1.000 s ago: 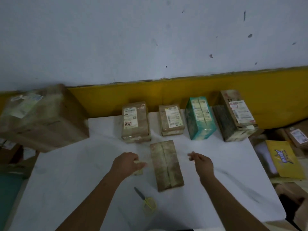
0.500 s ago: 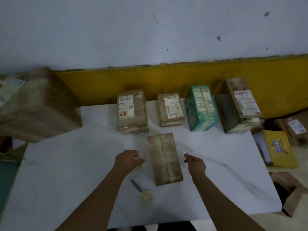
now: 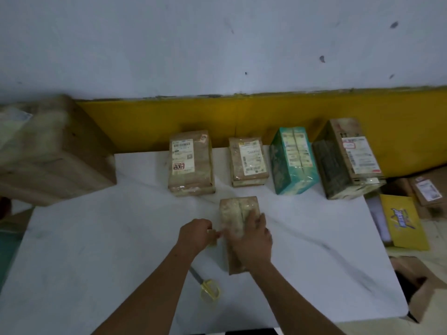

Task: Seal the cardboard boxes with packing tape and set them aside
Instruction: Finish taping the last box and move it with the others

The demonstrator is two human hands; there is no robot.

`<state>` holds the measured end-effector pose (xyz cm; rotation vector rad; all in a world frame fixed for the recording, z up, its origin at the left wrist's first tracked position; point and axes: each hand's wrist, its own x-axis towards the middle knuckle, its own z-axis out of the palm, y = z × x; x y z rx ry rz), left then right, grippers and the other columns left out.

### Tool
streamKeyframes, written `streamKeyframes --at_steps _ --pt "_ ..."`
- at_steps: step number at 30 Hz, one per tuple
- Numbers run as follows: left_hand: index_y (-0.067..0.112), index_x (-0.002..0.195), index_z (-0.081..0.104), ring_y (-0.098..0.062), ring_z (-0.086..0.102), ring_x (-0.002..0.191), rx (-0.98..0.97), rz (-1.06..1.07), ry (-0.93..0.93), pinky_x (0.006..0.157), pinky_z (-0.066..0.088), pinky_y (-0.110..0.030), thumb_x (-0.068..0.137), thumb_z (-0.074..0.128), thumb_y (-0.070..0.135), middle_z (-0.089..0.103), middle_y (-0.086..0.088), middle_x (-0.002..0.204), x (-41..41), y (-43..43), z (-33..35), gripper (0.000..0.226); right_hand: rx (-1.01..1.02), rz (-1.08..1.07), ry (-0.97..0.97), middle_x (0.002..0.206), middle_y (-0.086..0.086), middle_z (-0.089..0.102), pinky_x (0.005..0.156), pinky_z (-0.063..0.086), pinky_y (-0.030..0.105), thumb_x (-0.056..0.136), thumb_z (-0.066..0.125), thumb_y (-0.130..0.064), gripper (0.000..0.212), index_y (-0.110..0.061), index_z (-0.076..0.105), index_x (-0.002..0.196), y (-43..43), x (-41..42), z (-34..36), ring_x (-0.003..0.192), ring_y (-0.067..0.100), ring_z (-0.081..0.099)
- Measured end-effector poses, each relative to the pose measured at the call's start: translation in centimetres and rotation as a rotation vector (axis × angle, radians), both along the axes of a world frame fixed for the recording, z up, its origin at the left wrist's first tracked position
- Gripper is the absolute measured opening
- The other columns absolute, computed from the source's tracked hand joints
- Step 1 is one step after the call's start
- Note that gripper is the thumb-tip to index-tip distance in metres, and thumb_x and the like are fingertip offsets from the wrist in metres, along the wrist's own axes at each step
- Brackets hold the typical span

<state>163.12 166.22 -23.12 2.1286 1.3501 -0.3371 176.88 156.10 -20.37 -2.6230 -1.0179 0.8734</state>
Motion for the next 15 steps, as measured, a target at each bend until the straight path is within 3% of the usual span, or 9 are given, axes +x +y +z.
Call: streamKeyframes --at_steps 2,5,8,11,13,15 --pt "0.024 0.067 0.048 -0.013 0.058 0.076 -0.009 0.010 -0.001 0.060 0.034 -0.025 0.087 0.061 0.046 0.056 0.006 0.074 0.2 -0.2 0.4 0.032 -0.135 0.090 0.015 0.159 0.019 -0.008 0.115 0.023 0.050 0.071 0.052 -0.081 0.120 -0.016 -0.005 0.153 0.6 -1.5 -0.1 0.140 0.040 0.021" --pt "0.024 0.068 0.048 -0.012 0.055 0.073 -0.054 0.022 -0.084 0.059 0.034 -0.026 0.085 0.063 0.051 0.052 0.008 0.070 0.0 -0.3 1.0 0.035 -0.088 0.031 0.035 0.154 0.017 0.005 0.106 0.034 0.050 0.067 0.065 -0.073 0.123 -0.019 -0.007 0.151 0.6 -0.7 0.0 0.131 0.039 0.029" --pt "0.026 0.072 0.055 -0.010 0.056 0.071 -0.139 -0.037 -0.204 0.056 0.035 -0.021 0.084 0.067 0.047 0.055 0.010 0.071 -0.1 0.6 3.5 0.027 -0.040 -0.040 0.153 0.152 0.014 0.015 0.105 0.034 0.051 0.065 0.068 -0.069 0.124 -0.021 -0.004 0.154 0.4 2.0 1.4 0.132 0.041 0.030" --pt "0.027 0.078 0.059 -0.002 0.052 0.065 -0.247 -0.145 -0.303 0.054 0.036 -0.016 0.086 0.068 0.036 0.055 0.010 0.073 0.7 1.8 8.5 0.016 0.059 -0.047 0.269 0.151 0.011 0.026 0.108 0.037 0.051 0.057 0.064 -0.078 0.126 -0.030 0.002 0.155 0.0 5.2 3.3 0.134 0.039 0.034" --pt "0.027 0.091 0.063 0.002 0.055 0.066 -0.237 -0.152 -0.318 0.054 0.039 -0.011 0.086 0.068 0.043 0.059 0.011 0.081 0.8 2.6 11.6 0.017 0.168 -0.035 0.356 0.142 0.003 0.043 0.102 0.046 0.050 0.056 0.067 -0.084 0.114 -0.040 0.017 0.149 -0.4 6.6 6.1 0.127 0.029 0.047" --pt "0.025 0.100 0.067 -0.002 0.059 0.073 -0.153 -0.107 -0.298 0.058 0.042 -0.015 0.082 0.068 0.055 0.061 0.011 0.086 0.4 3.7 14.3 0.035 0.340 -0.043 0.458 0.129 -0.006 0.050 0.094 0.051 0.039 0.069 0.072 -0.068 0.087 -0.044 0.026 0.139 -0.8 7.4 10.2 0.118 0.020 0.052"
